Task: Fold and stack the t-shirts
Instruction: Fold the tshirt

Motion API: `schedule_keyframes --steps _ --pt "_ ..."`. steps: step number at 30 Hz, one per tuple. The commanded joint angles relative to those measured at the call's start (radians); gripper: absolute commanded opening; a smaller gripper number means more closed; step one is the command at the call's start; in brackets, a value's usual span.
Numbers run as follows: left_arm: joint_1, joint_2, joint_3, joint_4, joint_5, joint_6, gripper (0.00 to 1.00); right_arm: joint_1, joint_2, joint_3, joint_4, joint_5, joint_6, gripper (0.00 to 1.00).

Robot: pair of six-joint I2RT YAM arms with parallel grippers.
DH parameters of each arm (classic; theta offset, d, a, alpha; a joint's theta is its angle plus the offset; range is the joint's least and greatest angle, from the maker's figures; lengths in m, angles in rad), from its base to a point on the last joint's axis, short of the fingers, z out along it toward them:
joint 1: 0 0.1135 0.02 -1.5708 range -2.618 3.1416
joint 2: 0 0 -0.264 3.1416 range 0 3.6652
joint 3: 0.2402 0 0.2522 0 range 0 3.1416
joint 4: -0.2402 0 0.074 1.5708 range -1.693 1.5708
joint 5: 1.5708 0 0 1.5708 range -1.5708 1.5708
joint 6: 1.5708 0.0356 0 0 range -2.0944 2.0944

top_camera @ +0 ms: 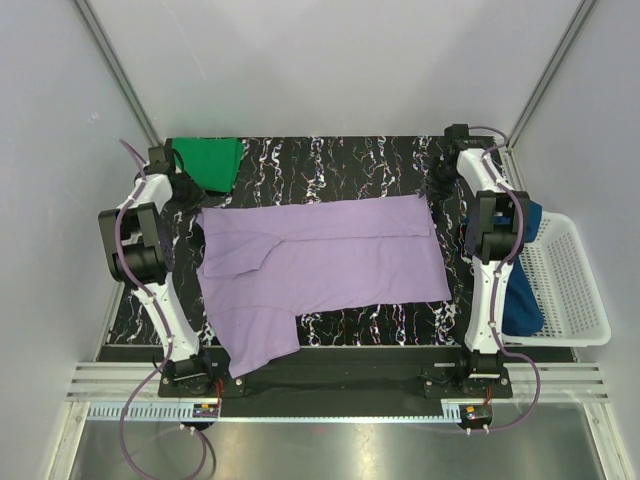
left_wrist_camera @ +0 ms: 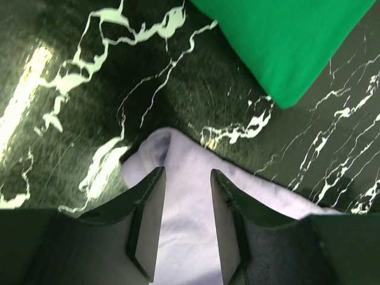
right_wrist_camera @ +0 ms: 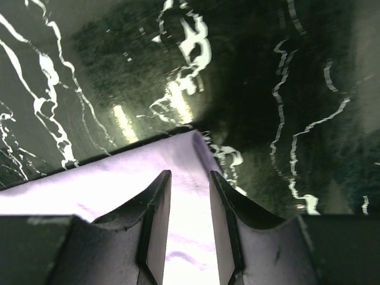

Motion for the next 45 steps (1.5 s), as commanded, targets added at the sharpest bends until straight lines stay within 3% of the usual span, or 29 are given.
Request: schedule_keyframes --steps 1,30,41,44,45 --pt "0.000 0.012 0.046 0.026 0.016 -0.017 0.40 -0.019 0.009 0.016 0.025 -0.022 -0.011 0.39" --pt "-0.006 0.000 -0.040 0.066 0.037 -0.008 0.19 -0.021 0.028 0.049 0.053 -0.092 0.035 0.32" --pt "-0.006 0.009 -0.027 0.049 0.028 0.002 0.06 -0.021 0.014 0.064 0.072 -0.057 0.037 0.05" --pt "-0.006 0.010 -0.022 0.045 0.025 0.000 0.03 -0.021 0.014 0.070 0.068 -0.048 0.037 0.07" --pt "-0.005 0.010 -0.023 0.043 0.028 0.000 0.03 -0.021 0.015 0.070 0.069 -0.048 0.037 0.14"
